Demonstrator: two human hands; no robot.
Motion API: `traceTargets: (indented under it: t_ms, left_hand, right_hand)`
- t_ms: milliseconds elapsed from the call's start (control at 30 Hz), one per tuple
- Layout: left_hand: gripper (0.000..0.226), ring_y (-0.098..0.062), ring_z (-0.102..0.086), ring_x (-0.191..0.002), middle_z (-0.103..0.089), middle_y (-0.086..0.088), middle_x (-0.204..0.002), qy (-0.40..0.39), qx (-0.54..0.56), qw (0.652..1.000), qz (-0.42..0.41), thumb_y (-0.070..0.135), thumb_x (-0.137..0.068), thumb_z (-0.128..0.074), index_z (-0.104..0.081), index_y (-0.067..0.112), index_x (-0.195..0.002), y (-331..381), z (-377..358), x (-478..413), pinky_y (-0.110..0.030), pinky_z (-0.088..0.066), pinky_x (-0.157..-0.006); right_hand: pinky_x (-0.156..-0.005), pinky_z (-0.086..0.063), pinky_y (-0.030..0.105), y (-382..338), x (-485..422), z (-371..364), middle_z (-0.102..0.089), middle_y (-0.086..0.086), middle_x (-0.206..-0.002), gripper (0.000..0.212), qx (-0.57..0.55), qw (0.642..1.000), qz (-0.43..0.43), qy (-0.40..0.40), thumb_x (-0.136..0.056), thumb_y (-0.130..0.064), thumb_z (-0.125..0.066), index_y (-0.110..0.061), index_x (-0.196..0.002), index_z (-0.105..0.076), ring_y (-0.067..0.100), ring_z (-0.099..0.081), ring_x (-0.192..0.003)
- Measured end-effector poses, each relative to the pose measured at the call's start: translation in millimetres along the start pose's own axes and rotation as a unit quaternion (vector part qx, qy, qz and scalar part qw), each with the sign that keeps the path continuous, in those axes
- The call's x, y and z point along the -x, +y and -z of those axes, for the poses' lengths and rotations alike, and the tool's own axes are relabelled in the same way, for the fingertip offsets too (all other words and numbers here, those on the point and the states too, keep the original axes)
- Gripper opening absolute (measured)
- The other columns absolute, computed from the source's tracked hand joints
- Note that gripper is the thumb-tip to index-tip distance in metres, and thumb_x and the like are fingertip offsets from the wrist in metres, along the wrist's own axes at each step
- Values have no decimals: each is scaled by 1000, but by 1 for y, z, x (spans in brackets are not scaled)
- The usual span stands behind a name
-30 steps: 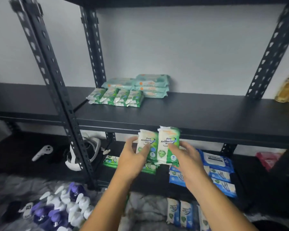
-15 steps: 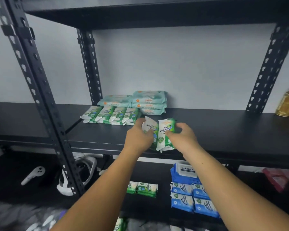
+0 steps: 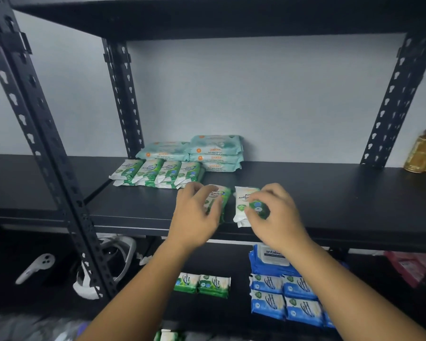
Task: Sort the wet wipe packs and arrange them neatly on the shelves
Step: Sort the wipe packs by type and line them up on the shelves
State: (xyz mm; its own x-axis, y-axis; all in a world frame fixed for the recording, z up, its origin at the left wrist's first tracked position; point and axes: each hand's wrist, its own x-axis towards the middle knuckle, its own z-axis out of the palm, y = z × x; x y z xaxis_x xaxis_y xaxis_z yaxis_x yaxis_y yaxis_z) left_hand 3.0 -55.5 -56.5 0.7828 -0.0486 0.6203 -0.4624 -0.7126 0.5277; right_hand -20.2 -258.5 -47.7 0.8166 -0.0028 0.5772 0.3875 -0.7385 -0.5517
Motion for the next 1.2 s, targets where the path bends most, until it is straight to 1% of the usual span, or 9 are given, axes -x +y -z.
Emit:
traceTargets:
  t_ms: [133,267,367,500,600,733,867,1067,1200]
  left_hand:
    - [37,-17,-44,-111,-54,11,-120,-62,-71,988,-121,33,-86,-68,-64,28,-122,-17,14,19,-29,-43,-93]
    - [37,-24,-52,-97,-63,7,-112,-18,-90,987,-132,11,-82,-76,-71,24,-116,-25,-2,7,-35,-49,-83]
    - [38,-27,-56,-89,-67,5,-107,-9,-106,985,-134,8,-79,-79,-73,23,-112,-32,-14,-11,-37,-52,-77]
    - [38,-32,-60,-77,-69,0,-99,-16,-137,978,-156,5,-74,-81,-76,19,-109,-42,-25,-43,-36,-51,-67]
    - [38,-34,-61,-74,-70,-3,-96,-25,-187,960,-206,7,-73,-79,-75,18,-109,-57,-33,-68,-39,-49,-66]
    - [38,-33,-61,-82,-68,-3,-99,-15,-248,947,-205,12,-75,-63,-72,20,-110,-67,-41,-86,-39,-42,-70]
    - [40,-34,-57,-84,-65,-4,-99,-10,-236,954,-183,13,-72,-55,-70,19,-108,-73,-50,-96,-40,-42,-70]
    - [39,-28,-56,-106,-67,10,-110,6,-261,955,-144,19,-77,-61,-67,29,-114,-76,-53,-97,-40,-31,-81]
    - [40,-21,-55,-116,-69,14,-114,-3,-258,958,-125,17,-80,-65,-66,33,-116,-77,-53,-99,-42,-30,-88]
  right_hand:
    - [-89,-52,30,6,17,8,-50,-14,-119,39,55,994,59,-71,-79,-10,-68,-23,-116,-68,13,-57,-104]
    - [-87,-53,33,10,5,-2,-55,-7,-117,39,54,995,63,-60,-81,5,-67,-15,-113,-72,18,-61,-100]
    - [-90,-53,33,10,-11,-13,-56,-7,-116,39,53,994,60,-72,-82,3,-68,-15,-116,-73,18,-61,-100]
    - [-90,-44,22,15,-37,-29,-54,-10,-118,34,46,995,41,-77,-85,-15,-72,-18,-119,-73,15,-58,-102]
    - [-94,-48,29,24,-60,-42,-54,-8,-117,25,42,996,30,-72,-89,-15,-69,-17,-113,-75,19,-59,-102]
    - [-88,-52,37,30,-85,-55,-44,-7,-117,20,59,992,32,-103,-88,-15,-65,-19,-107,-69,23,-58,-97]
    - [-83,-53,41,35,-107,-65,-44,-7,-115,17,78,988,48,-125,-84,-11,-62,-19,-99,-61,24,-56,-94]
    - [-85,-52,36,47,-106,-87,-51,-4,-120,28,52,996,54,-37,-79,-6,-64,-14,-105,-68,21,-57,-102]
    - [-87,-51,42,53,-110,-92,-49,0,-114,33,80,996,40,-13,-77,-4,-74,-17,-107,-73,26,-50,-105]
